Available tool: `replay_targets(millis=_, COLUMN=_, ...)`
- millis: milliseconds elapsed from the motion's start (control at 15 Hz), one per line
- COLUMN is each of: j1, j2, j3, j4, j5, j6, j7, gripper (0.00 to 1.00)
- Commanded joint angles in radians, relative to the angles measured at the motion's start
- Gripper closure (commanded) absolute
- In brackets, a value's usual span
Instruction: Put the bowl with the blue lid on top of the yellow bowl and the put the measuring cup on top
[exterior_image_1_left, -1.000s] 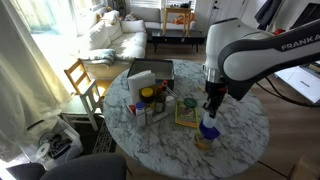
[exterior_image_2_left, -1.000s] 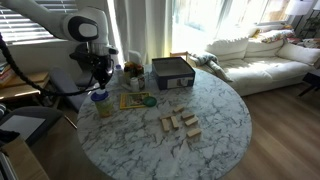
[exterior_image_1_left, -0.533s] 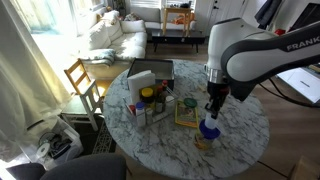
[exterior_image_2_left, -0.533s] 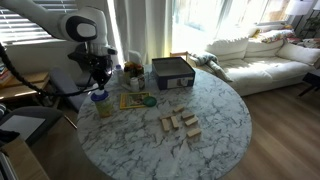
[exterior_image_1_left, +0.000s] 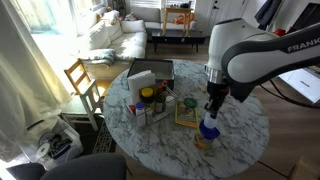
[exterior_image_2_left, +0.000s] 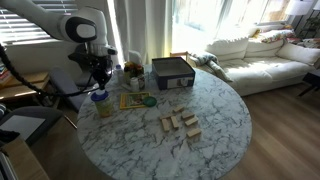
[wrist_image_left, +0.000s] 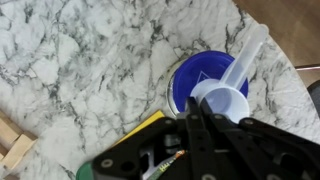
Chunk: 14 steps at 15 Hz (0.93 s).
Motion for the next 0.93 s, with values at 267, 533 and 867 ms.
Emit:
replay_targets(millis=267, j1=-0.019, j2=-0.024, j3=0.011, j4=-0.053, j5=-0.032, j6=0.042, j7=0.011, gripper=0.94)
replay_targets(millis=533, j1=-0.023, j2=-0.03, j3=0.01, j4=-0.054, j5=-0.025, j6=0.054, j7=0.006, gripper=0.61)
replay_targets(millis=867, j1=-0.029, j2=-0.042, j3=0.009, j4=-0.06, j5=-0.021, j6=0.069, j7=0.003, gripper=0.23)
